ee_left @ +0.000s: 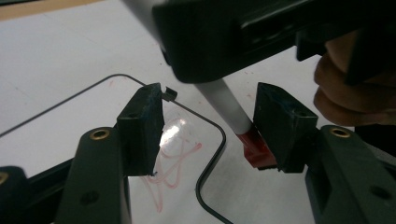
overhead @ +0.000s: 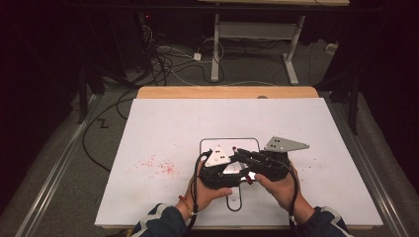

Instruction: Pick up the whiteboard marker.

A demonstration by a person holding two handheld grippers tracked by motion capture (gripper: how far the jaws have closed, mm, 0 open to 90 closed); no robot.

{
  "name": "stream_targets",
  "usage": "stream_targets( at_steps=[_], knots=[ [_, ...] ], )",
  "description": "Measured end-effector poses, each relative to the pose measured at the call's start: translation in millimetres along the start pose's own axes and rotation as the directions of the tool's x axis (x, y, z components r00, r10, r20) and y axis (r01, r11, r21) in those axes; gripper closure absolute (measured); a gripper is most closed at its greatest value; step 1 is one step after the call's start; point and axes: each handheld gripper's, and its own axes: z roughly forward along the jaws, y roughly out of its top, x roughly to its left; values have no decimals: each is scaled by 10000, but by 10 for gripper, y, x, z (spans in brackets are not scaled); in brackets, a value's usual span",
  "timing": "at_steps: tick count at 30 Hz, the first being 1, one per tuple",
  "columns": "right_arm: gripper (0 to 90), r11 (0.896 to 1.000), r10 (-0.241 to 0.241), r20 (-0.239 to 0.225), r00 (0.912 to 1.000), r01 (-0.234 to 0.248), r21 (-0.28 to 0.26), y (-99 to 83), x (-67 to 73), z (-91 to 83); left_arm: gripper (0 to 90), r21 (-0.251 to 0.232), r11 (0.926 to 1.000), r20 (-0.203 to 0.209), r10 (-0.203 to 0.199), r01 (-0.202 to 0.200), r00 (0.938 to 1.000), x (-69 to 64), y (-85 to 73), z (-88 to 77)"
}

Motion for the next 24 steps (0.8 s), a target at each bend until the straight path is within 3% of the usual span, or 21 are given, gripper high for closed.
stream_targets(
  at_steps=[1,3,6,11,16,20,24],
  knots=[
    [817,10000,0,-129,9999,0,-2,-1,8,0,479,-28,10000,270,-30,31,9996,8,-13,8],
    [817,9999,-111,103,9999,111,-30,-8,31,-3,561,29,9997,327,251,-252,9992,4,-29,0],
    [816,9998,-199,171,9997,201,-89,-15,28,-18,698,53,9990,136,436,-436,9990,7,-38,-19],
    [800,9997,-159,43,9999,160,-170,-27,15,-43,780,296,9970,-319,722,-713,9969,56,-46,-51],
    [749,9994,-271,-97,9996,273,231,-69,33,35,787,403,9927,-372,1154,-1138,9926,32,-49,-52],
    [810,9980,-442,114,9990,436,468,-109,43,86,787,545,9894,-453,1368,-1342,9896,23,-56,-44],
    [815,9981,-473,141,9988,467,398,-127,43,94,786,626,9868,-559,1528,-1493,9867,23,-66,-41]
  ],
)
